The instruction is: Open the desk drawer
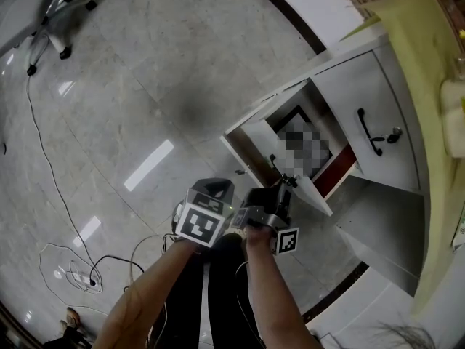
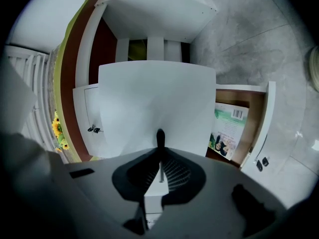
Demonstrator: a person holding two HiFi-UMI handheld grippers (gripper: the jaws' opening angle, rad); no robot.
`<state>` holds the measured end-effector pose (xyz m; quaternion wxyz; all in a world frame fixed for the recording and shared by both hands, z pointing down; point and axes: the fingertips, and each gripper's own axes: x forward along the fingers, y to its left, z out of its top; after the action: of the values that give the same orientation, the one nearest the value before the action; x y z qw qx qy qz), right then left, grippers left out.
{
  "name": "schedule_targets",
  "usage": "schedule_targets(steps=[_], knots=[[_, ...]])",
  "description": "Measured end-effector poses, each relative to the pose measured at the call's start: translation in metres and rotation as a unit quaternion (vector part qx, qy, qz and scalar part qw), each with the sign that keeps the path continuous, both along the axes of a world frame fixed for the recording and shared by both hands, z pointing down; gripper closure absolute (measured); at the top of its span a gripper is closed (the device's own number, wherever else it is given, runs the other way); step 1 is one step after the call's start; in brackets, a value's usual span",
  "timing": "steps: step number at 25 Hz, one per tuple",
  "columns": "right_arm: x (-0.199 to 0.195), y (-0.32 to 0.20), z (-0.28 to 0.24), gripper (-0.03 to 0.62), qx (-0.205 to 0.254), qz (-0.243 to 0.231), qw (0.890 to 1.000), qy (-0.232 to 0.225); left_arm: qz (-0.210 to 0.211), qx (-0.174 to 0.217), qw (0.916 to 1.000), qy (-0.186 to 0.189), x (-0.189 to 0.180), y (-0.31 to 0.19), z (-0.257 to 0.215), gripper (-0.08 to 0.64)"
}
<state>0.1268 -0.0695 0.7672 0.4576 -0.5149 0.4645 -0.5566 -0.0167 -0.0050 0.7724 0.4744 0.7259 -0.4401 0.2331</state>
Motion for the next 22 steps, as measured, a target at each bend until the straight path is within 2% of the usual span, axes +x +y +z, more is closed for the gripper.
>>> schedule_targets(steps=[9, 15, 18, 22], knots=[[-0.013, 0.026, 0.0, 0.567, -0.018, -0.003, 1.0, -0.012, -0.004, -0.004, 1.0, -0.001, -0.006, -0.005, -0.007, 0.551], [-0.016, 0.046, 0.023, 0.568, -0.06, -0.006, 0.998, -0.013, 0.002, -0.007, 0.9999, -0.012, -0.008, -0.006, -0.004, 0.551], [-0.019, 0.05, 0.044, 0.569, -0.108, -0.004, 0.994, -0.017, 0.003, -0.01, 0.9998, -0.017, -0.009, -0.004, 0.003, 0.551], [-0.021, 0.062, 0.079, 0.571, -0.228, -0.017, 0.973, -0.015, 0.005, -0.02, 0.9997, -0.015, -0.005, 0.005, 0.008, 0.551]])
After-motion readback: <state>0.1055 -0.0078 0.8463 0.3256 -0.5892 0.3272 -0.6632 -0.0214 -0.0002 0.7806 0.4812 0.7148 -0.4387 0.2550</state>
